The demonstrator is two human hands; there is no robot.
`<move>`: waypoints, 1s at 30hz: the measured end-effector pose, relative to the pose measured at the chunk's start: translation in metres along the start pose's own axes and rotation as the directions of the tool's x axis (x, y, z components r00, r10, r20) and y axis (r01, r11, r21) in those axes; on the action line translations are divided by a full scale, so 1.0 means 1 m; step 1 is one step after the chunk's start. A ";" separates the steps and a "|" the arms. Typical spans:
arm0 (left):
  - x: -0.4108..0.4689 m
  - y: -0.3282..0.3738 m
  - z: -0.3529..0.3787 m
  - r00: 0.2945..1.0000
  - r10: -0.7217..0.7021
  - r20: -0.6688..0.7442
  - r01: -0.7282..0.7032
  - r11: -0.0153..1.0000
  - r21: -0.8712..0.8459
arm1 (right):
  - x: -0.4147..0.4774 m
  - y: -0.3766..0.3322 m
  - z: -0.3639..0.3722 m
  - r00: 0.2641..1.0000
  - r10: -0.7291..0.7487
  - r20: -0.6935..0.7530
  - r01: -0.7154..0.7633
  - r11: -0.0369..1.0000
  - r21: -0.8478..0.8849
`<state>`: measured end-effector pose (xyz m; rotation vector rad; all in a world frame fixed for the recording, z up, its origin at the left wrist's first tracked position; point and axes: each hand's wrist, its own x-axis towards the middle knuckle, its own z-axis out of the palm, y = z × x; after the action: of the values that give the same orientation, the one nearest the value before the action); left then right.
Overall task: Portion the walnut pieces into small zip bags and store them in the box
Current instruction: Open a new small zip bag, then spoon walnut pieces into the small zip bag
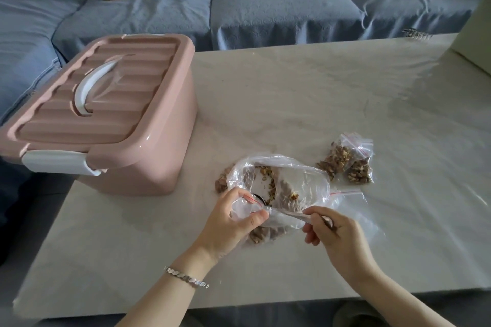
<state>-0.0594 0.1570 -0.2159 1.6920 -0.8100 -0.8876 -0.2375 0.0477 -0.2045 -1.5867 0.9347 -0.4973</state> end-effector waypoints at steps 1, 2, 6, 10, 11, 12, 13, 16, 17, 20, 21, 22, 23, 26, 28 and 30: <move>-0.001 0.000 0.000 1.000 0.004 0.002 -0.004 1.000 -0.008 | 0.001 -0.001 0.000 0.998 0.056 -0.020 -0.055 0.996 0.067; -0.002 0.000 -0.001 1.000 0.010 0.004 -0.010 1.000 -0.016 | 0.002 -0.003 0.000 0.991 0.123 -0.044 -0.116 0.984 0.138; -0.006 0.004 -0.006 1.000 -0.001 0.013 0.001 1.000 -0.023 | 0.005 -0.008 -0.004 0.944 0.317 -0.087 -0.275 0.907 0.319; -0.011 0.012 -0.016 0.998 -0.002 -0.059 0.015 0.975 0.223 | 0.009 -0.012 -0.012 0.933 0.345 -0.104 -0.289 0.890 0.353; -0.015 0.015 -0.019 0.995 0.026 -0.095 0.005 0.951 0.310 | 0.010 -0.015 -0.015 0.936 0.333 -0.112 -0.278 0.897 0.345; -0.018 0.019 -0.022 0.989 0.072 -0.132 -0.017 0.924 0.382 | 0.011 -0.018 -0.018 0.941 0.317 -0.121 -0.263 0.906 0.332; -0.021 0.023 -0.026 0.978 0.126 -0.166 -0.042 0.900 0.435 | 0.013 -0.021 -0.022 0.946 0.298 -0.128 -0.246 0.916 0.317; -0.030 0.042 -0.029 0.943 0.235 -0.235 -0.079 0.845 0.530 | 0.017 -0.032 -0.033 0.957 0.246 -0.154 -0.200 0.943 0.267; -0.031 0.050 -0.028 0.936 0.258 -0.239 -0.086 0.827 0.556 | 0.018 -0.036 -0.037 0.960 0.224 -0.166 -0.179 0.952 0.248; -0.029 0.075 -0.016 0.931 0.305 -0.200 -0.112 0.761 0.639 | 0.022 -0.049 -0.052 0.967 0.165 -0.192 -0.127 0.973 0.195; -0.025 0.080 -0.012 0.936 0.299 -0.186 -0.107 0.744 0.659 | 0.023 -0.054 -0.057 0.968 0.150 -0.200 -0.114 0.977 0.180; -0.020 0.084 -0.009 0.943 0.285 -0.171 -0.103 0.739 0.665 | 0.024 -0.059 -0.063 0.968 0.136 -0.209 -0.102 0.980 0.169; -0.015 0.086 -0.006 0.954 0.259 -0.151 -0.097 0.745 0.660 | 0.025 -0.065 -0.069 0.968 0.123 -0.217 -0.089 0.983 0.160; 0.000 0.088 0.004 0.983 0.175 -0.048 -0.097 0.732 0.675 | 0.030 -0.084 -0.084 0.974 0.079 -0.213 -0.048 0.988 0.147; 0.007 0.087 0.009 0.990 0.140 -0.013 -0.093 0.727 0.681 | 0.033 -0.097 -0.091 0.981 0.056 -0.187 -0.030 0.990 0.137; 0.011 0.085 0.012 0.990 0.138 -0.009 -0.099 0.751 0.653 | 0.036 -0.108 -0.095 0.987 0.041 -0.155 -0.022 0.992 0.122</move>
<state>-0.0728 0.1206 -0.1390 2.2225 -1.2768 -0.4755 -0.2558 -0.0375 -0.0848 -1.4382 1.0274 -0.6519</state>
